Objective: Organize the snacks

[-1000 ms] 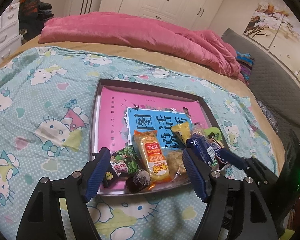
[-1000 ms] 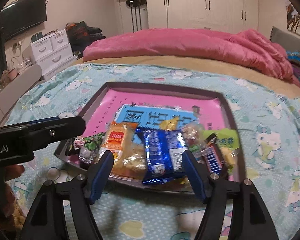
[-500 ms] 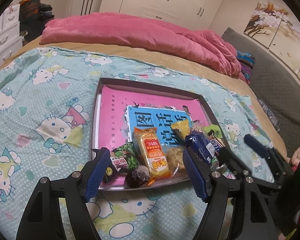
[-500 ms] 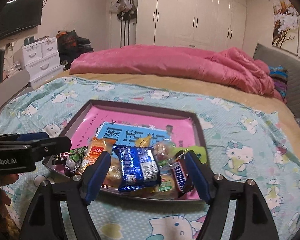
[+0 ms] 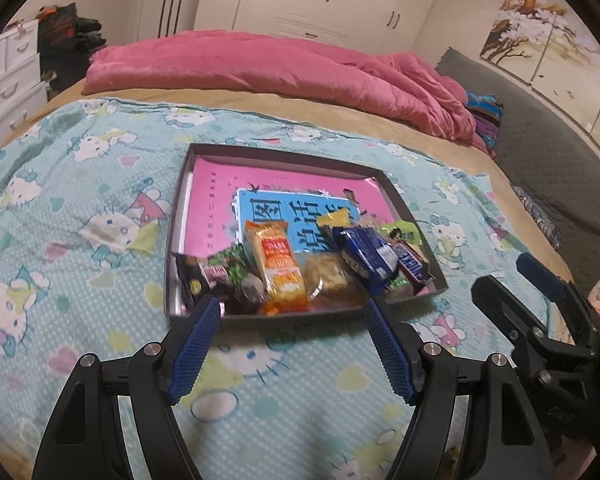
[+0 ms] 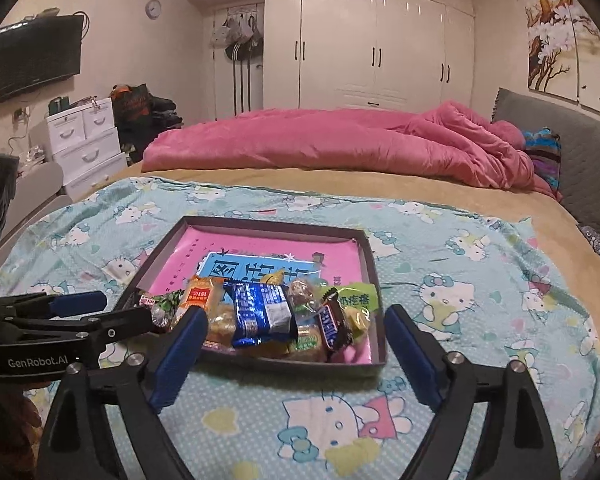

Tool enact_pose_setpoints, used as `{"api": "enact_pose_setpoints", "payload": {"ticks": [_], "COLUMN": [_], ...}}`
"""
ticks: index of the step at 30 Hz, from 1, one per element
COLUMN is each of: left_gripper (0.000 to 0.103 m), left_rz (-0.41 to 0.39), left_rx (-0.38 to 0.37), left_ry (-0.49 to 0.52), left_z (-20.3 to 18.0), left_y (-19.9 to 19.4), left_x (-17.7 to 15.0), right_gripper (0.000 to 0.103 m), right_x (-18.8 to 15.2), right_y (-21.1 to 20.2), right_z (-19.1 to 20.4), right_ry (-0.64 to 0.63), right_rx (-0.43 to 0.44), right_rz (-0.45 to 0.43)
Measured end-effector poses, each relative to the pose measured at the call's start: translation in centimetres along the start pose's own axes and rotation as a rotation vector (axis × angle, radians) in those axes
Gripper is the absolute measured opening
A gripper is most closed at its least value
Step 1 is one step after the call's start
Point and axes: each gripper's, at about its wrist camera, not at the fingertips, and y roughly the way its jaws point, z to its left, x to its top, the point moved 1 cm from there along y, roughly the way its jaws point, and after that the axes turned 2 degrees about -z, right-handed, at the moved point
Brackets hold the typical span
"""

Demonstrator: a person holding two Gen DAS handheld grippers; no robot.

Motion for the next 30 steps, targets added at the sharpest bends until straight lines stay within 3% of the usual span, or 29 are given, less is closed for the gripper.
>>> {"api": "enact_pose_setpoints", "payload": {"ticks": [2, 11, 18, 30], "left_gripper": [0.076, 0.076, 0.076, 0.076], "left_rz": [-0.004, -0.023, 0.01, 0.024], "left_rx": [-0.004, 0.017, 0.013, 0.052], "left_ry": [-0.002, 0.001, 0.015, 0.012], "left_z": [-0.4, -1.9, -2.8, -2.4], "left_y": [-0.7, -3.7, -4.6, -3.8], "left_x": [-0.5, -2.6, -4.5, -5.1], "right_gripper": [0.099, 0.1, 0.101, 0.101], "right_x": [-0.1, -1.4, -2.6, -4.0], "right_y": [-1.0, -4.6, -5.6, -4.6], "right_z": [-0.2, -0.6, 0.1, -1.2], "right_ry": [0.013, 0.022, 0.0, 0.049], "right_rx": [0.028, 0.075, 0.111, 0.075], "right_rz": [-0.003, -0.014, 0.003, 0.015]}}
